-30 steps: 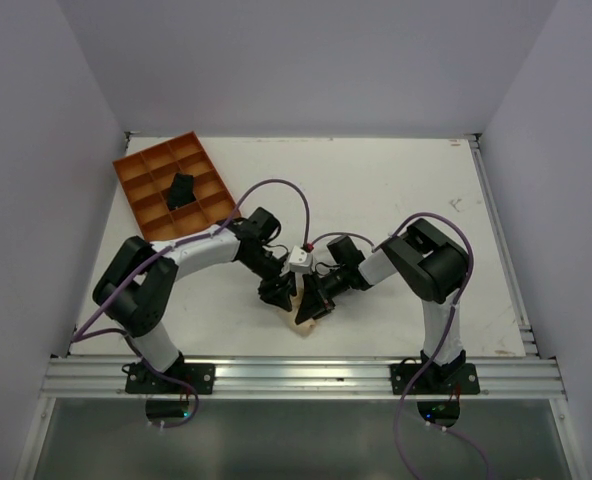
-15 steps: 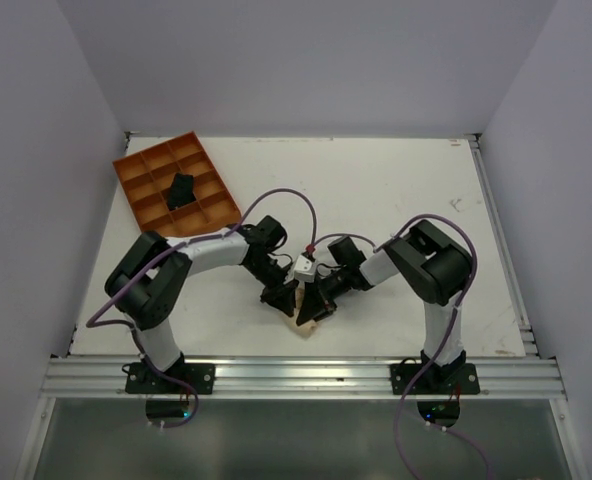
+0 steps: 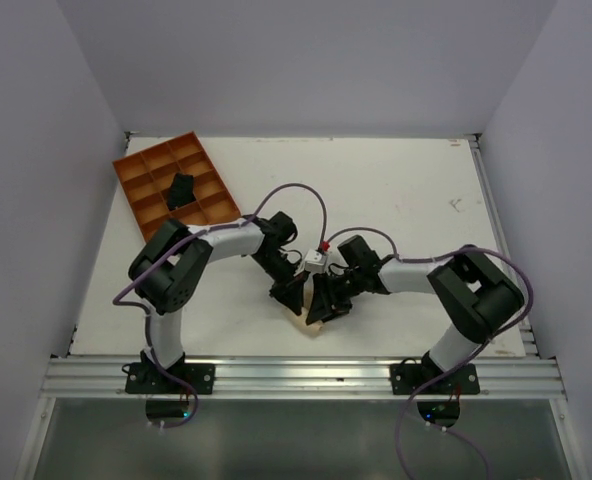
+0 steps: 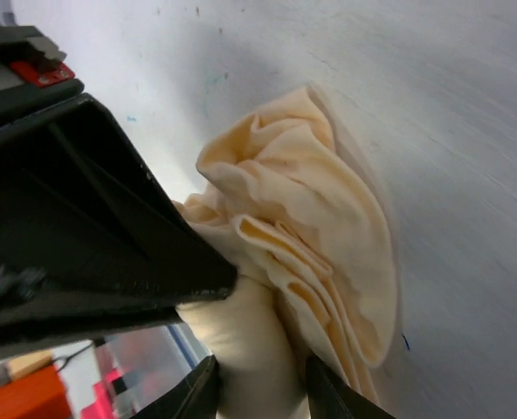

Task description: Roll the underwear

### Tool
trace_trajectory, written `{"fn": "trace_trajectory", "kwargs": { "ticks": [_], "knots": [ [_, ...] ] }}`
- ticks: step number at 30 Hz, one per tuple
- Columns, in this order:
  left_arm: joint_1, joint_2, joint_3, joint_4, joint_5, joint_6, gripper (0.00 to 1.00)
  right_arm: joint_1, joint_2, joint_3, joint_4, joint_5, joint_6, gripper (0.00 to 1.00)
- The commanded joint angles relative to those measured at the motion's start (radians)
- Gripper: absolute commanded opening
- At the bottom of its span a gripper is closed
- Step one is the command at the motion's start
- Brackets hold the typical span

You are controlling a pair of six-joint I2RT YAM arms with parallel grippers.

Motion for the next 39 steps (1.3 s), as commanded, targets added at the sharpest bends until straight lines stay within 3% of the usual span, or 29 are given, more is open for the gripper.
{"fn": "trace_trajectory", "kwargs": {
  "ticks": [1, 6, 12, 14, 18, 24, 33, 39],
  "knots": [
    [-0.014, 0.067, 0.012, -0.018, -0.147, 0.029, 0.00, -0.003, -0.109, -0.041, -0.154, 0.260, -0.050, 0.47],
    [-0.017, 0.099, 0.035, -0.031, -0.155, 0.011, 0.00, -0.003, -0.283, -0.071, -0.238, 0.392, -0.028, 0.49],
    [-0.017, 0.121, 0.055, -0.031, -0.164, -0.008, 0.00, 0.021, -0.553, -0.064, -0.386, 0.662, 0.003, 0.50],
    [-0.017, 0.132, 0.065, -0.041, -0.170, -0.008, 0.00, 0.059, -0.635, -0.056, -0.421, 0.761, 0.007, 0.50],
    [-0.017, 0.147, 0.094, -0.057, -0.187, -0.015, 0.00, 0.275, -0.665, 0.008, -0.472, 0.982, -0.013, 0.55],
    [-0.017, 0.178, 0.125, -0.077, -0.202, -0.023, 0.00, 0.303, -0.556, 0.073, -0.449, 0.888, -0.057, 0.58],
    [-0.017, 0.208, 0.157, -0.089, -0.213, -0.037, 0.00, 0.299, -0.464, 0.028, -0.323, 0.704, -0.091, 0.69],
    [-0.017, 0.234, 0.185, -0.104, -0.225, -0.054, 0.00, 0.209, -0.385, 0.018, -0.251, 0.561, -0.131, 0.72]
  ]
}}
